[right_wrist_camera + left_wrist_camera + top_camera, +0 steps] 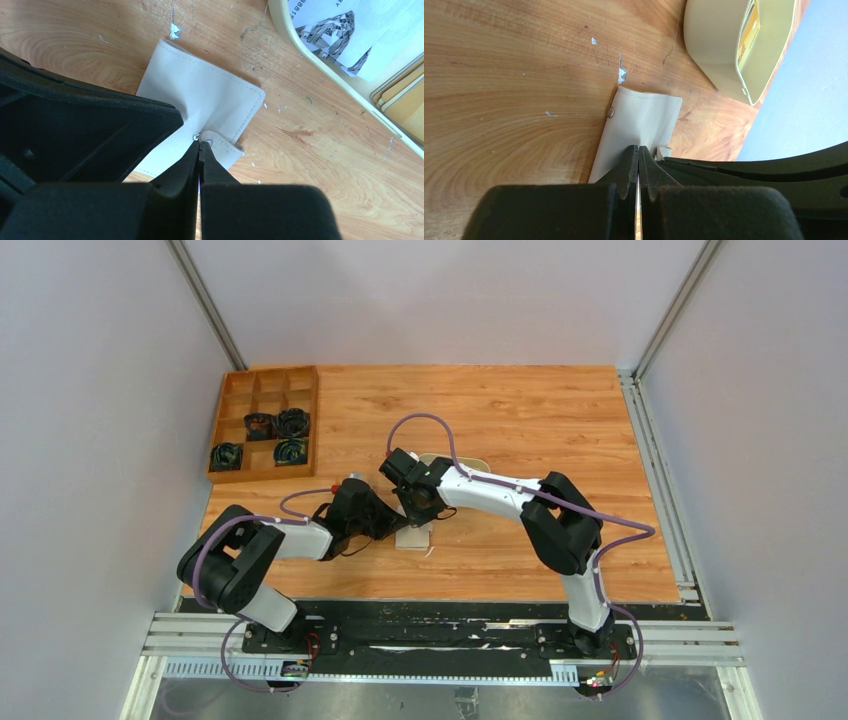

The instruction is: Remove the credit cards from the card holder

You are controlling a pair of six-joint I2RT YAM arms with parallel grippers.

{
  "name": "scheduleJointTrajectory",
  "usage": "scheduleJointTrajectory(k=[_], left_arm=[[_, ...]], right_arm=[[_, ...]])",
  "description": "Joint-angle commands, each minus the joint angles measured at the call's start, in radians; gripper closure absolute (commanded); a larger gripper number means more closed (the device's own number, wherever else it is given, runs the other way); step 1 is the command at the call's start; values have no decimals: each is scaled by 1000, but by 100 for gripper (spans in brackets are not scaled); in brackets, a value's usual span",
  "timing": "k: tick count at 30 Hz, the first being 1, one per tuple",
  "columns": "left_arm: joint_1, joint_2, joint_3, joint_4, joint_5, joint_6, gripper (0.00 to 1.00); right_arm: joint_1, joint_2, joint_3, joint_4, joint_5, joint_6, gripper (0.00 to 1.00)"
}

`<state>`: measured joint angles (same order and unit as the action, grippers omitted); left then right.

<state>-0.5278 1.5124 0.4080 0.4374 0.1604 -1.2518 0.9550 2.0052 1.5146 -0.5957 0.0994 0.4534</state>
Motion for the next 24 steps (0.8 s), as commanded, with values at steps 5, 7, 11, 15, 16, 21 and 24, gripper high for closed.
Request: scheduleJointTrajectory(k=[5, 7, 11, 15, 16, 21, 24], left_arm=[[-9, 32, -4, -86, -2, 32, 100], [-9, 31, -3, -86, -3, 32, 100], [-9, 34, -2, -86, -2, 32, 100], [-8, 34, -6, -86, -4, 32, 100], [-9, 34, -7, -86, -5, 32, 100], [-9, 33, -9, -86, -4, 30, 100], [-9, 32, -10, -86, -6, 31, 100]], right_arm=[[6, -33, -26, 27, -3, 11, 100], [7, -34, -25, 29, -7, 11, 100], [7, -31, -24, 32, -10, 9, 100], [7, -23, -33, 39, -26, 14, 100], [7, -21, -34, 40, -28, 16, 100], [4, -6, -54, 53, -50, 24, 100], [-2, -1, -77, 79, -76, 39, 100]])
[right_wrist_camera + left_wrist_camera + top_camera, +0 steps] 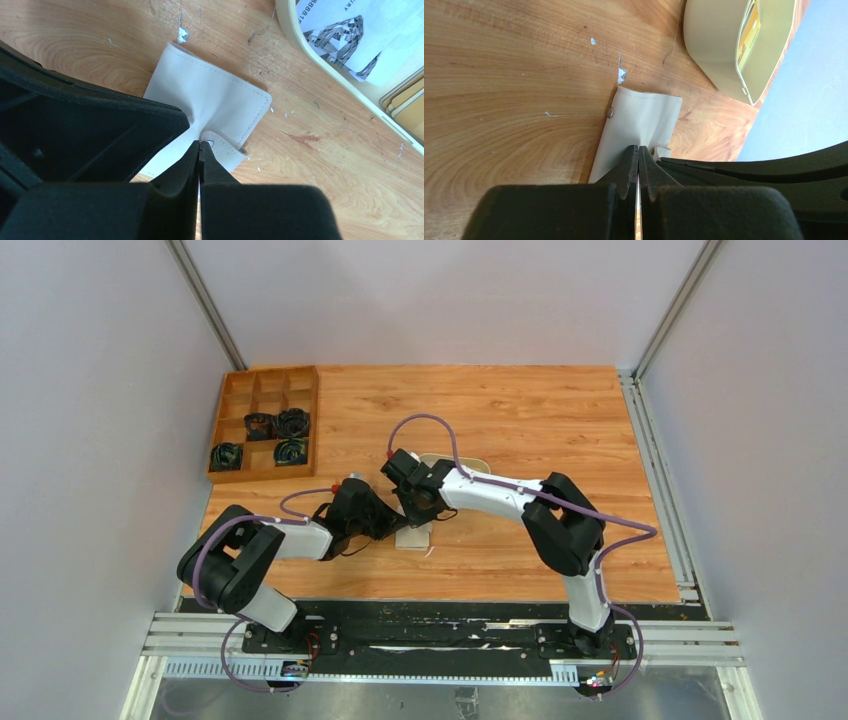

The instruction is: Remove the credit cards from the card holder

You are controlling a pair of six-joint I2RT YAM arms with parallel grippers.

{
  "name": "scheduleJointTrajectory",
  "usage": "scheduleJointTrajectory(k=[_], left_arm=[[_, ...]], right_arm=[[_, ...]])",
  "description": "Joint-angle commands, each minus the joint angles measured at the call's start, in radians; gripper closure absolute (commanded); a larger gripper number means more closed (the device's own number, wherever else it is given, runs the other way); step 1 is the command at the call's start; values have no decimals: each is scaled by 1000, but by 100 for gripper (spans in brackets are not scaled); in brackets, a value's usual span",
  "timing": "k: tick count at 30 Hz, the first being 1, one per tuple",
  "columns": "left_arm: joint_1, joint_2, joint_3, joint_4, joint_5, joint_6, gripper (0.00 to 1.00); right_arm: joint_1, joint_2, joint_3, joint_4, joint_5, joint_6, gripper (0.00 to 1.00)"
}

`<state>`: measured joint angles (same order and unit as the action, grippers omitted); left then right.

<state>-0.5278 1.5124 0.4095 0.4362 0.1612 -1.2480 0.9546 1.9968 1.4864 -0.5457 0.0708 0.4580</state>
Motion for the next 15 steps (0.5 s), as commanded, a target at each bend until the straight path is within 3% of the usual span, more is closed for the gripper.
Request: scheduleJointTrajectory(k=[1, 15], left_arm=[[-9, 32, -14, -85, -8, 26, 100], [-9, 37, -14, -85, -11, 24, 100]], right_arm=[[-5, 8, -61, 39, -54, 39, 100], [-56, -5, -229, 236, -167, 84, 100]])
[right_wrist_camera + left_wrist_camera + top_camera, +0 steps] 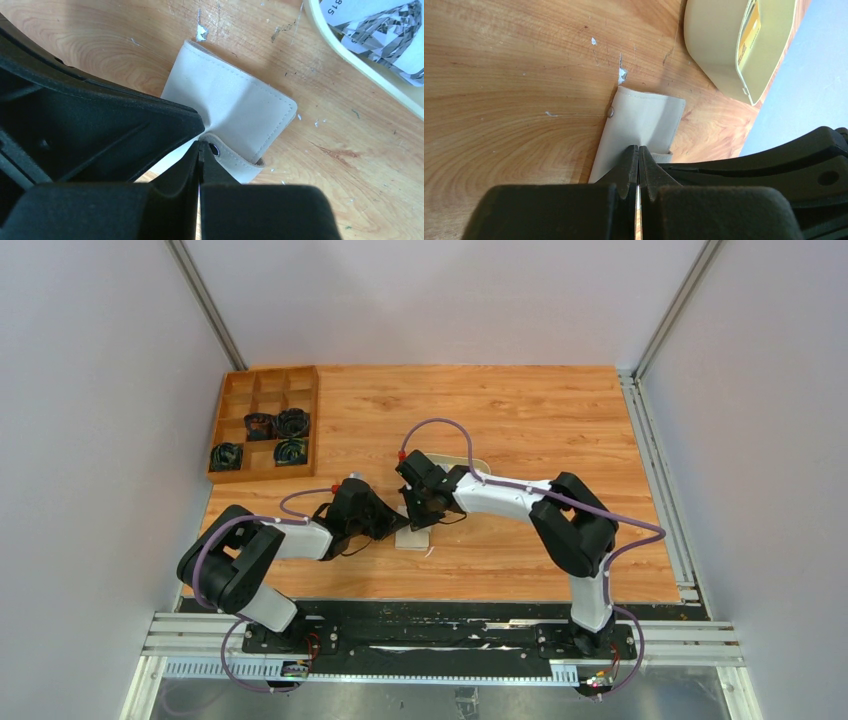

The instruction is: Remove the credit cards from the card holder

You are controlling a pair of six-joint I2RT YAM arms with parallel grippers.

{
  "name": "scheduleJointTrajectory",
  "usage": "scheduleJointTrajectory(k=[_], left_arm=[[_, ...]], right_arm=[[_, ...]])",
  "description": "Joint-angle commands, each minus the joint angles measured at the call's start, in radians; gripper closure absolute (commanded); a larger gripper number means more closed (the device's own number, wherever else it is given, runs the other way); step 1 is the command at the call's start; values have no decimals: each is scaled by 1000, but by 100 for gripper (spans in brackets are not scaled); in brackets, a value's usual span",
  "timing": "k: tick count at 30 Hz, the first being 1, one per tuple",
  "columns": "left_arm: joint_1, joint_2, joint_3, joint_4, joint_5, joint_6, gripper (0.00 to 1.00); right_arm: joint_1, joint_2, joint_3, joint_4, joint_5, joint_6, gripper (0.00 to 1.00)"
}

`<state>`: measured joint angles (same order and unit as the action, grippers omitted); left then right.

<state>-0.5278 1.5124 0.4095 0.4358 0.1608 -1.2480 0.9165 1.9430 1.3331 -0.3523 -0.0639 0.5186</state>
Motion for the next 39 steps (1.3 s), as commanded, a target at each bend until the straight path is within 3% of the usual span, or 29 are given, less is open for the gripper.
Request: scheduleJointTrajectory(k=[1, 6, 15, 21, 23, 26, 31, 34, 35, 36, 39], left_arm=[[-9, 39, -14, -85, -10, 24, 100], [-9, 47, -8, -85, -10, 24, 100], [-9, 57, 14, -85, -8, 28, 100], [-8, 11, 62, -106, -3, 79, 97], [-8, -23, 88, -145, -14, 111, 87], [-8, -87, 155, -259, -58, 189, 64], [-8, -195, 324, -529, -183, 361, 39], [-8, -239, 421, -619, -236, 469, 20], [-8, -247, 440, -649, -244, 509, 7], [-7, -255, 467, -677, -262, 550, 1], [-1, -291, 504, -731, -325, 665, 0]], right_arm=[[-23, 46, -80, 47, -30, 20, 100], [-48, 37, -79, 63, -64, -8, 98], [-74, -164, -23, 38, -34, -127, 61], [-133, -285, -47, 32, -39, -158, 59], [-150, -321, -71, 33, -37, -163, 58], [-171, -395, -127, 56, -19, -177, 53], [-203, -497, -221, 93, 15, -208, 35], [-224, -552, -273, 101, 38, -224, 29], [-228, -572, -289, 106, 47, -223, 26], [-238, -592, -307, 113, 55, -220, 22], [-259, -649, -350, 127, 123, -216, 21]])
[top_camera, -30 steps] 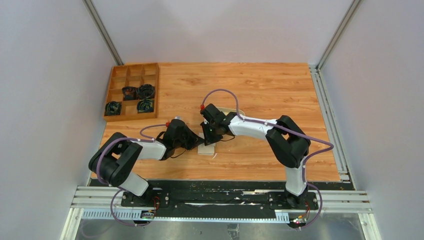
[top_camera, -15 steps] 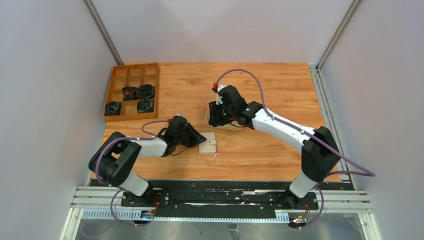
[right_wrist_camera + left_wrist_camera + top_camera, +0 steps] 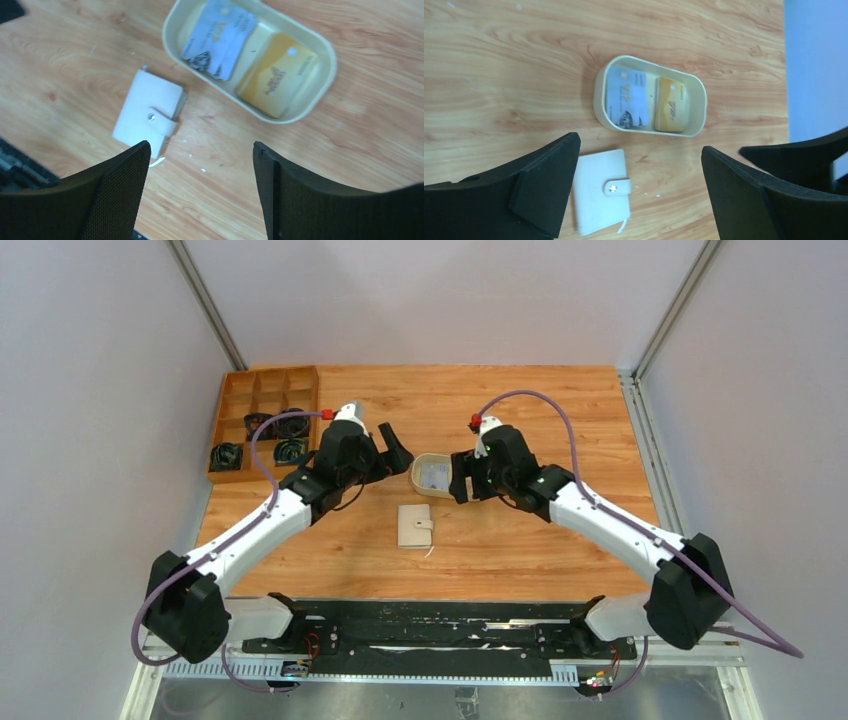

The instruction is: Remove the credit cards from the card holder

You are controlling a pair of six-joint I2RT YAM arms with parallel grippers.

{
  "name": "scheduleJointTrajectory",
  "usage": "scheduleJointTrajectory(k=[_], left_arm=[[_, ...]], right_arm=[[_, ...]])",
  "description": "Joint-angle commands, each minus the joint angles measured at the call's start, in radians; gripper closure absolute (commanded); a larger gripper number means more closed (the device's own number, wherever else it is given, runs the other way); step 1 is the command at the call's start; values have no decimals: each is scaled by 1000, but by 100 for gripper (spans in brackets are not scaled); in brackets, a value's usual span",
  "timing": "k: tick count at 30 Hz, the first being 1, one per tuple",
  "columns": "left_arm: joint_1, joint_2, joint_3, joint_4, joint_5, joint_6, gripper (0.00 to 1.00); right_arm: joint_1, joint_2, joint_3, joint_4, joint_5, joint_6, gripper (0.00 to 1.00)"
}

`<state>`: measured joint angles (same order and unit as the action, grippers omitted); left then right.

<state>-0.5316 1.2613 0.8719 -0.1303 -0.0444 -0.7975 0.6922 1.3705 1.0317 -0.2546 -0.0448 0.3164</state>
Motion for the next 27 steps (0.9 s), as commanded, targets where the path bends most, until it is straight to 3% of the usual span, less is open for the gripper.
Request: scheduleJointTrajectory(k=[1, 6, 11, 27], left_arm=[[10, -58, 37, -163, -121, 241, 0], [154, -151, -25, -144, -68, 291, 0], [244, -240, -56, -176, -80, 365, 0], [283, -311, -51, -225, -106, 415, 0]], right_arm=[[-35, -100, -61, 29, 150, -5, 21], [-38, -153, -108, 19, 423, 39, 16], [-37, -173, -119, 18, 550, 33, 10], [-38, -90, -55, -32, 590, 76, 10]])
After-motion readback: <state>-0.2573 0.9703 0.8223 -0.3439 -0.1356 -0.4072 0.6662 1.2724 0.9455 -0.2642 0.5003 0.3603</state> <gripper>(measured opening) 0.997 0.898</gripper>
